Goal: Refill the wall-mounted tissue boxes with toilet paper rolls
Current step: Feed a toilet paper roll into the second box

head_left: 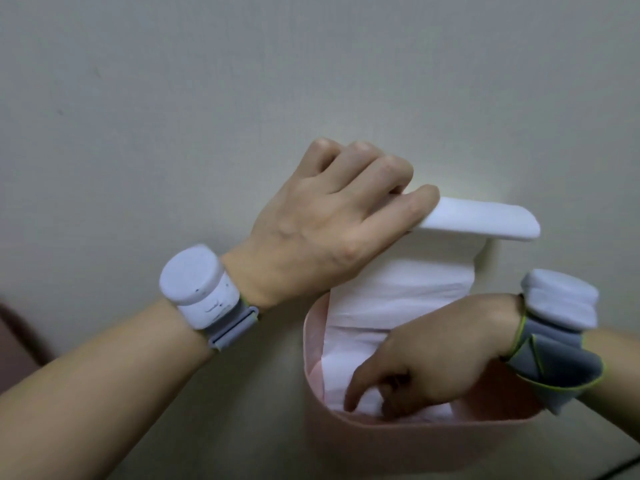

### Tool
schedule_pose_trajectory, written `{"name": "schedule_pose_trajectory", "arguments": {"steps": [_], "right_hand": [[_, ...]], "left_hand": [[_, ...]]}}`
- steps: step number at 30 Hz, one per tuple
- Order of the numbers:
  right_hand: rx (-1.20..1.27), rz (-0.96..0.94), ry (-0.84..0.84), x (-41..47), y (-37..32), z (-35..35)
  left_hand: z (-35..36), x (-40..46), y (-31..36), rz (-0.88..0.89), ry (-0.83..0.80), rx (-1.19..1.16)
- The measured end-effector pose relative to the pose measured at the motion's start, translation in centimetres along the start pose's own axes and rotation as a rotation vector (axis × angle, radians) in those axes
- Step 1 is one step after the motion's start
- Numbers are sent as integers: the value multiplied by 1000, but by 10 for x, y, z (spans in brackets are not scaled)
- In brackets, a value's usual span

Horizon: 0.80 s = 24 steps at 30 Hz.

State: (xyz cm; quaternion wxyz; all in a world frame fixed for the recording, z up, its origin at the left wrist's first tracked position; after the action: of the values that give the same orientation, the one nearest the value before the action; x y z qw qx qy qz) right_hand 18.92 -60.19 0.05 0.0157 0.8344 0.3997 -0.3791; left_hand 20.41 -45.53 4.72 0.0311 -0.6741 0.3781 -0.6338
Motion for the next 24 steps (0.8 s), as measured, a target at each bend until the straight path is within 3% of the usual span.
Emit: {"name": "schedule_pose_trajectory", "arguments": {"steps": [24], "right_hand": [[11, 82, -59, -13, 4, -4]], "left_hand": [[6, -6, 7, -13, 33, -46]]}}
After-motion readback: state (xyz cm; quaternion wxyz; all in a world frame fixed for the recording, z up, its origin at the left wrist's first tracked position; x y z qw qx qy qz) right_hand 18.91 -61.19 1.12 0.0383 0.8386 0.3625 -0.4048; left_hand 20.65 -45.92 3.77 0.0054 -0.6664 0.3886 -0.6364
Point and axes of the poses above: each hand's wrist, its own x-axis towards the middle knuckle, its own z-axis out of the palm, y = z × x, the point moved 1 cm from there along x, towards the middle knuckle
